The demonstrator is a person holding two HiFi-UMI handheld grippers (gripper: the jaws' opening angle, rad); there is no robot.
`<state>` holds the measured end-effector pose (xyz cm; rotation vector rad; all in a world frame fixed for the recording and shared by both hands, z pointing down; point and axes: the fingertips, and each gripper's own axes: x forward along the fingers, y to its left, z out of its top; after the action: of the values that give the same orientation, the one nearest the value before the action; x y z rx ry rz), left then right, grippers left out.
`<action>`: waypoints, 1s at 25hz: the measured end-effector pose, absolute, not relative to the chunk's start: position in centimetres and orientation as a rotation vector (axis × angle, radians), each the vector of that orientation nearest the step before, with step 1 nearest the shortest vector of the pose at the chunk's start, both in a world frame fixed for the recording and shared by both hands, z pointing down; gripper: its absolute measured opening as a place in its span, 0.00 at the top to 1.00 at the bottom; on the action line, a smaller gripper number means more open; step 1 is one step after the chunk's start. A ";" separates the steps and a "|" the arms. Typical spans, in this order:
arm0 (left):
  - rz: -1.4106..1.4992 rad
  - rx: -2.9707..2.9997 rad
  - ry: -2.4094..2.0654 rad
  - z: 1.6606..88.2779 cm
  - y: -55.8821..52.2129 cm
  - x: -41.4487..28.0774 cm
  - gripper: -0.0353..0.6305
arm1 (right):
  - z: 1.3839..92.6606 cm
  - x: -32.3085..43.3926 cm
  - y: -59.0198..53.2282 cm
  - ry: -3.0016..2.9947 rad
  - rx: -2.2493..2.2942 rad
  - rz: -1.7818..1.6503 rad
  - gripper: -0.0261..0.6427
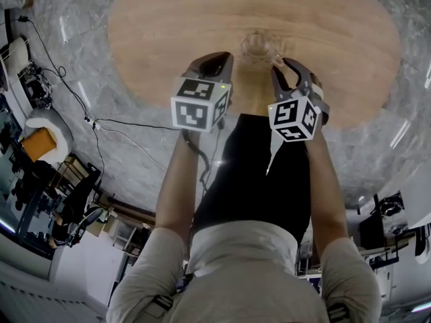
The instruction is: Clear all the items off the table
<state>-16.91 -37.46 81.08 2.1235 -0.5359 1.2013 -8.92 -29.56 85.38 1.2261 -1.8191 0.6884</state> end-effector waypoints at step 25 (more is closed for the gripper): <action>1.162 2.051 -0.563 81.4 -35.9 -17.5 0.92 | 86.7 -9.3 -30.9 -1.869 1.167 0.551 0.90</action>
<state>-17.50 -35.95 81.44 2.0515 -0.5634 1.1624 -9.33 -30.90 86.74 1.1669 -1.8692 0.5505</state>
